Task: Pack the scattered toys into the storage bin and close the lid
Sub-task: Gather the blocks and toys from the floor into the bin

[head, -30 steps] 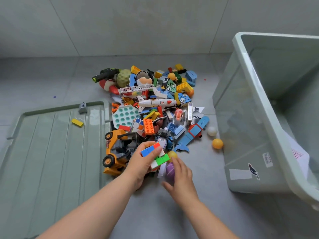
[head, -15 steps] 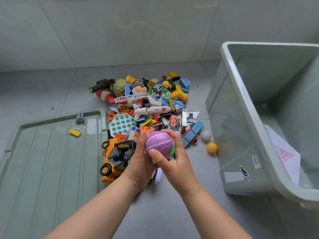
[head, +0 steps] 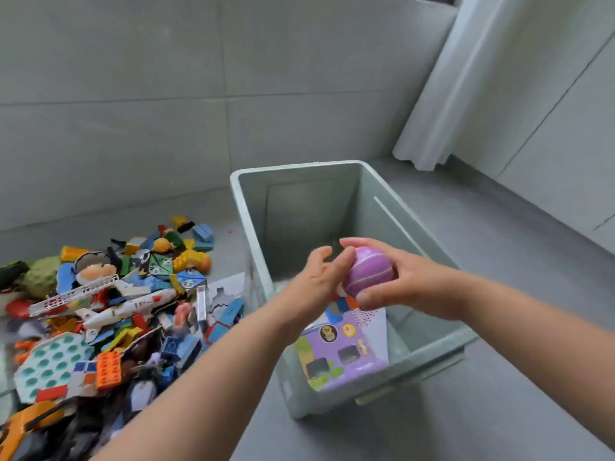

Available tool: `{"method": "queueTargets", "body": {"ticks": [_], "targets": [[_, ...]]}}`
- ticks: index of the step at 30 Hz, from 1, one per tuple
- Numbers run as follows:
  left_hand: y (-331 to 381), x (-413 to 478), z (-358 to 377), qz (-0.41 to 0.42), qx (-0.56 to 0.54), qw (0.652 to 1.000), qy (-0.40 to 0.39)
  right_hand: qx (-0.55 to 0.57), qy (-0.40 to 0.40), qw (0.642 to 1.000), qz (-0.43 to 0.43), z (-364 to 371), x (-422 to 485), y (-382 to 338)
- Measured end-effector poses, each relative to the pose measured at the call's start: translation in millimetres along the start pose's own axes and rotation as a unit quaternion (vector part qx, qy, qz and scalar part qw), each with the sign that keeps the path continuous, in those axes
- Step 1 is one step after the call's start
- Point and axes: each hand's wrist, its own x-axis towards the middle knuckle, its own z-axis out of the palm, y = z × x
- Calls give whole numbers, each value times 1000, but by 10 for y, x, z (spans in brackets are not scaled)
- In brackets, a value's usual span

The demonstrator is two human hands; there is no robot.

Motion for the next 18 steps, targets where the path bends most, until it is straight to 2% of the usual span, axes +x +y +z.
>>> {"method": "queueTargets", "body": {"ticks": [4, 7, 9, 13, 16, 18], "targets": [[-370, 324, 399, -160, 105, 978, -89, -45, -14, 994, 96, -320, -57, 722], [-536, 351, 399, -192, 234, 948, -94, -122, -56, 984, 119, -340, 63, 1004], [-511, 297, 377, -156, 295, 939, -89, -156, -55, 978, 126, -341, 140, 1070], [-356, 78, 231, 20, 319, 947, -18, -199, -11, 974, 111, -408, 214, 1023], [-340, -217, -162, 129, 284, 943, 113, -254, 9, 966, 53, -352, 182, 715], [-534, -450, -564, 127, 256, 934, 213, -272, -8, 962, 2, -139, 198, 362]]}}
